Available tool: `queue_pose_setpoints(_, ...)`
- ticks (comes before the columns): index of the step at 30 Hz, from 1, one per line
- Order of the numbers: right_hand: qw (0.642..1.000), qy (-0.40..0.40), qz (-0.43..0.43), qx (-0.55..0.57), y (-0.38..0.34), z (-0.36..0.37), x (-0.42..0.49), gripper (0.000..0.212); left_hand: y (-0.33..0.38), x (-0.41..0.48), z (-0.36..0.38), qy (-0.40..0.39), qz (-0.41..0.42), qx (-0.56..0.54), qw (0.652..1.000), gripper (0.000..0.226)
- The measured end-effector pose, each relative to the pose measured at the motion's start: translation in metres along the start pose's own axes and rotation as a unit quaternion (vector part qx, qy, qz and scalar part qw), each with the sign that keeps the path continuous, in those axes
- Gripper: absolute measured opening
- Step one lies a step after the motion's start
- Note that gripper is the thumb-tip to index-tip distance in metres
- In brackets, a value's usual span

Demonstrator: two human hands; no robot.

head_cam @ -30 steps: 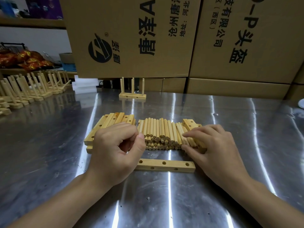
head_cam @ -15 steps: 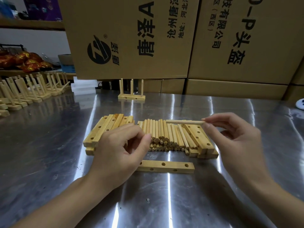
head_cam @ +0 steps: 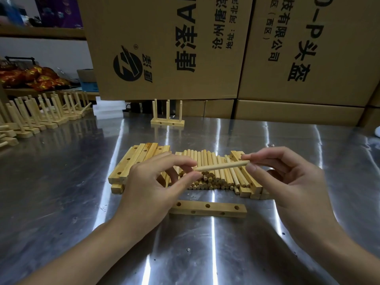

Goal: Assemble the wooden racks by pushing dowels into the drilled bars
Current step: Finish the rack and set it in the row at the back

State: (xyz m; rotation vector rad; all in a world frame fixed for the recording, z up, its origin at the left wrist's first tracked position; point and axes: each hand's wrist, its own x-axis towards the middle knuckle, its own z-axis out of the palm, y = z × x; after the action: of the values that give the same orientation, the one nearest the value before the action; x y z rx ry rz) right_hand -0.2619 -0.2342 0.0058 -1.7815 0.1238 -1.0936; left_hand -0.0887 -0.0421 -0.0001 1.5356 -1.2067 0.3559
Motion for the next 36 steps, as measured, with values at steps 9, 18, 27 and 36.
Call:
queue_pose_setpoints(9, 1.000, -0.011, -0.004, 0.005, -0.002, 0.003, -0.002, 0.021, 0.000, 0.000, -0.001, -0.013, -0.004, 0.011, 1.000, 0.018)
queue_pose_setpoints(18, 0.991, -0.062, -0.022, -0.118, 0.005, 0.007, -0.005, 0.020, 0.000, 0.001, -0.001, -0.076, 0.030, 0.060, 0.995, 0.018)
queue_pose_setpoints(27, 0.996, 0.000, 0.012, -0.092, 0.003, -0.005, 0.001, 0.011, -0.002, 0.002, -0.030, -0.328, 0.028, 0.305, 0.894, 0.052)
queue_pose_setpoints(36, 0.992, 0.047, -0.065, -0.102, -0.014, -0.005, -0.002, 0.014, 0.003, 0.014, -0.025, -0.144, -0.256, -0.240, 0.925, 0.036)
